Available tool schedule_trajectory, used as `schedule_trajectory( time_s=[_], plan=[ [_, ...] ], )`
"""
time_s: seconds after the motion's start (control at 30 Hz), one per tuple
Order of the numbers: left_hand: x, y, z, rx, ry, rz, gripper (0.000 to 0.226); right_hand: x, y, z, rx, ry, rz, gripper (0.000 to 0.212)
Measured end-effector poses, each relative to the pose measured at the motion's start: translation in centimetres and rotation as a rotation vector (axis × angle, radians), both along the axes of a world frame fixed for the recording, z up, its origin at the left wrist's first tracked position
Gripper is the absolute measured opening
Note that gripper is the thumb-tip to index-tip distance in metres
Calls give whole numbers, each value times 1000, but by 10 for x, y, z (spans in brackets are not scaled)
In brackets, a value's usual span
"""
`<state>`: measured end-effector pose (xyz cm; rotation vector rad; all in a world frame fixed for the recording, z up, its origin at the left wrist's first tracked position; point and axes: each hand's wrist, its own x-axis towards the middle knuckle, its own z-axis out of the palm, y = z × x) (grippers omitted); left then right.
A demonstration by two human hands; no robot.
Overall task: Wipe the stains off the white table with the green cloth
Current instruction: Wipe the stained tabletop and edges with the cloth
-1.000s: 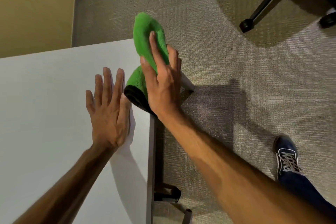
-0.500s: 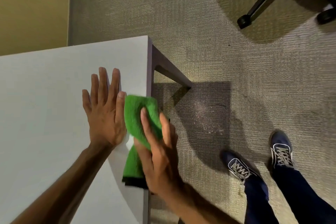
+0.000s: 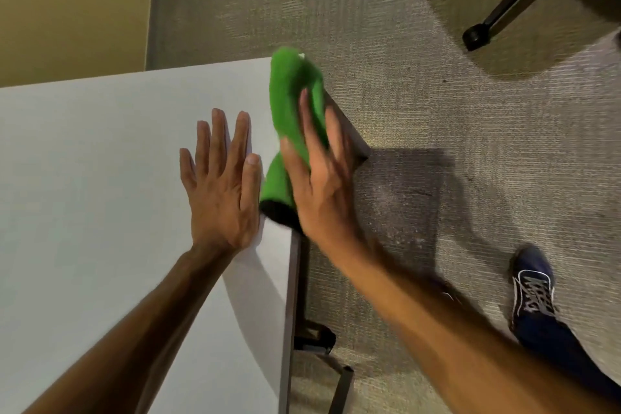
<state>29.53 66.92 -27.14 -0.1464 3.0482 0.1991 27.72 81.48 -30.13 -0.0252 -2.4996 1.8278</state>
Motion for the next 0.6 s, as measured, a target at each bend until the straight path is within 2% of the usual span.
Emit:
schedule_trajectory(
  time_s=[0.13, 0.23, 0.4, 0.6],
  plan=[
    [0, -1, 0, -21, -9, -7, 59, 110, -4, 6, 67, -94, 135, 57],
    [0, 0, 0, -41, -5, -19, 61, 141, -5, 6, 119, -121, 152, 58],
    [0, -4, -2, -58, -13, -40, 61, 104, -4, 9, 89, -75, 123, 63],
    [0, -1, 1, -50, -8, -37, 60, -3, -3, 12, 97, -70, 34, 60]
  ],
)
